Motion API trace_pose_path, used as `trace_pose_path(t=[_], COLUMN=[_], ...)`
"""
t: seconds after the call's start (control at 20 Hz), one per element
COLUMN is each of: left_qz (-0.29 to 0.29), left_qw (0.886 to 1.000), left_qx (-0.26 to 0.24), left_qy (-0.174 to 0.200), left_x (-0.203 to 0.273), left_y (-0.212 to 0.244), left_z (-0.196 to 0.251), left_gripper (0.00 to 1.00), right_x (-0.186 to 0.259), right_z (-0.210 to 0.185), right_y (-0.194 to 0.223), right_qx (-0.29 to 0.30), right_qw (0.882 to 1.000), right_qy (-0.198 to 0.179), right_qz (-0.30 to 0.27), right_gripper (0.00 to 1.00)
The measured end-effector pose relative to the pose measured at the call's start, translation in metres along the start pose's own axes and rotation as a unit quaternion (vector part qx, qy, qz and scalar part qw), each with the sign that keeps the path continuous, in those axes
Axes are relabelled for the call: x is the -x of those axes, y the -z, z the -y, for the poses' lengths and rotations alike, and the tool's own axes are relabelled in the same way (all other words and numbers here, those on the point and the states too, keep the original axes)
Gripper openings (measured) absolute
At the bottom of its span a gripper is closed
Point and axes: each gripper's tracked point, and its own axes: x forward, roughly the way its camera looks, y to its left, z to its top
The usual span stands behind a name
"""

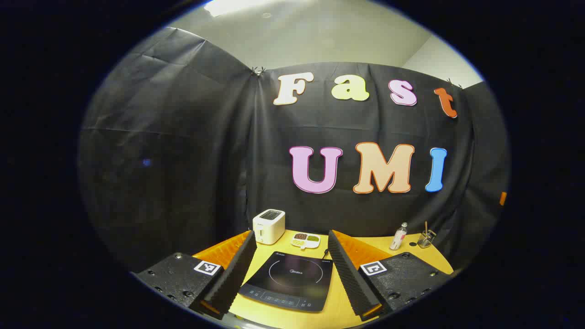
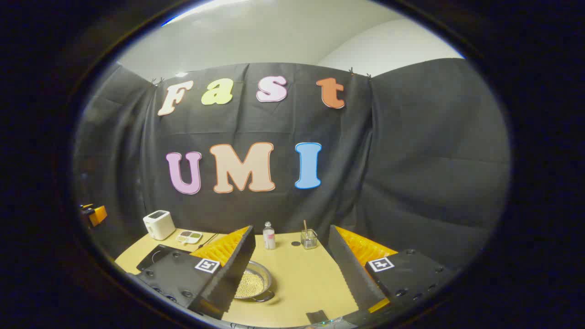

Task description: First push the handle of the pot to place it horizontally, then grasp the pot with both hands and set it on the induction cooktop.

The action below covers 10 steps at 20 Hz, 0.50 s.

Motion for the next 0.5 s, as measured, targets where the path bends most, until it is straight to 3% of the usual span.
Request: trace_pose_path(t=[0.05,0.35,0.5], left_qz=[0.0,-0.004,-0.005], left_qw=[1.0,1.0,1.0], left_qx=[-0.003,-0.007,-0.01], left_qy=[0.002,0.013,0.014], left_x=[-0.002,-0.006,-0.007], left_y=[0.001,0.004,0.003], left_z=[-0.001,-0.001,-0.002], left_gripper=[0.95,0.92,0.95], right_x=[0.002,0.006,0.006], right_z=[-0.004,-0.012,-0.016], right_y=[0.0,0.009,0.012], right_qx=[0.001,0.013,0.009], right_qw=[1.0,1.0,1.0], right_qy=[0.0,0.005,0.001], right_qz=[0.0,-0.01,-0.013], right_gripper=[0.99,0.99,0.99])
